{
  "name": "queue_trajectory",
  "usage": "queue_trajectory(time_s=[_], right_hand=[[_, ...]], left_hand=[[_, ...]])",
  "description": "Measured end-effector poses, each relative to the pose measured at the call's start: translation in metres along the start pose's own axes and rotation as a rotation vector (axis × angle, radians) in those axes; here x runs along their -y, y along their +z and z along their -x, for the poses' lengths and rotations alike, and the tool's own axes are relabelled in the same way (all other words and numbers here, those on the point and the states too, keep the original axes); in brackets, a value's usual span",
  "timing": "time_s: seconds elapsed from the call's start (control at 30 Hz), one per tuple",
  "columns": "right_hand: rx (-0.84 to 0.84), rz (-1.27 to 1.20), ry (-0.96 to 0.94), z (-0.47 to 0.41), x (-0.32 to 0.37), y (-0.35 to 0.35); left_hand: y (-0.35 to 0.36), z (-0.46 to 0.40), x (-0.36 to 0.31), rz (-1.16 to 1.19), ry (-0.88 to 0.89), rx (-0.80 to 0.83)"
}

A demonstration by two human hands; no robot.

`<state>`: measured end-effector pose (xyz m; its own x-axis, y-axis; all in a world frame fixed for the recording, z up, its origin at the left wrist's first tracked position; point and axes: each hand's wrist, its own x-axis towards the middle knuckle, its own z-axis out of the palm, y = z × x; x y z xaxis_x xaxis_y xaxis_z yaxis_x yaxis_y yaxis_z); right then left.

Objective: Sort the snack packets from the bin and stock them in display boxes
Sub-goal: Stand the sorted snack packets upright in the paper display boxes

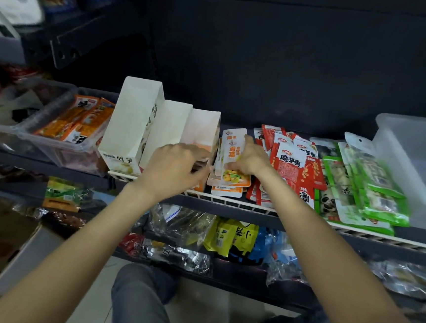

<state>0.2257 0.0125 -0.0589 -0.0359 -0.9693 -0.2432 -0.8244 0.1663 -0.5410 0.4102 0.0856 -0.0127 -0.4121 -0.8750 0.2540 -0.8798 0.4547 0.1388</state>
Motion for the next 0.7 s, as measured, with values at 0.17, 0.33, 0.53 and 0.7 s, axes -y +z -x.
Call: queue_trajectory(time_s=[0.17, 0.33, 0.53, 0.7], right_hand=[[-0.085, -0.366, 0.042, 0.008, -0.008, -0.003], [-0.174, -0.493, 0.020, 0.017, -0.018, -0.007], [-0.168, -0.451, -0.022, 0.028, -0.029, -0.015], [-0.227, -0.593, -0.091, 0.033, -0.035, -0.017]], left_hand=[[0.001, 0.014, -0.061, 0.521, -0.114, -0.440], [0.052, -0.020, -0.075, 0.769, -0.270, -0.271], [0.093, -0.051, -0.060, 0.711, -0.503, 0.003], [0.089, -0.056, -0.062, 1.018, -0.664, -0.009]])
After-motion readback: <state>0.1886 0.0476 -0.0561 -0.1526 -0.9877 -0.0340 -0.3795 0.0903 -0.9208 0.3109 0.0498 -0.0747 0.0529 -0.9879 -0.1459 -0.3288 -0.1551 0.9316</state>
